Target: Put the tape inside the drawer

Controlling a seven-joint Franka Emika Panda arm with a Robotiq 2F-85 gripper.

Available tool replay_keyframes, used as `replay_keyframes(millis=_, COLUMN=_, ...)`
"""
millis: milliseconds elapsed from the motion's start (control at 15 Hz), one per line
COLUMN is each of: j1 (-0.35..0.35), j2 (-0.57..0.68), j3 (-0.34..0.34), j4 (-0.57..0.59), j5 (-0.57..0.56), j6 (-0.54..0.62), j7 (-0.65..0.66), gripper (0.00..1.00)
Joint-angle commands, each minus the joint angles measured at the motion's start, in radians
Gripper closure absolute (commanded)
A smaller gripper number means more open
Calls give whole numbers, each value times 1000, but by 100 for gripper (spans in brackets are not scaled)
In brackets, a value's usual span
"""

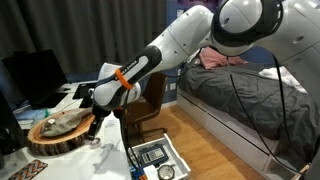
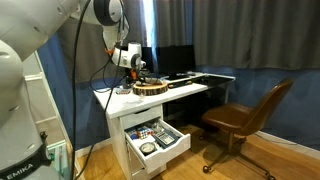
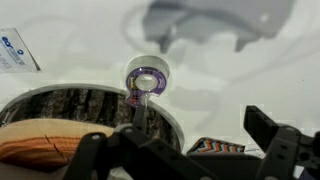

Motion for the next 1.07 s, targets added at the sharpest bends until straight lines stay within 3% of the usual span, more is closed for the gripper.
replay_keyframes(millis=0, j1=6, j2=107, j3=18, j4=123, j5=-13, j6=-15, j7=-34, gripper=0)
replay_keyframes(millis=67, j1=-1, j2=50, j3=10, j4=50, j5=-11, j6=-4, j7=-5, gripper=0)
replay_keyframes(millis=1000, j1=17, j2=171, j3=-2, j4=160, j5=-14, j6=-29, j7=-10, gripper=0)
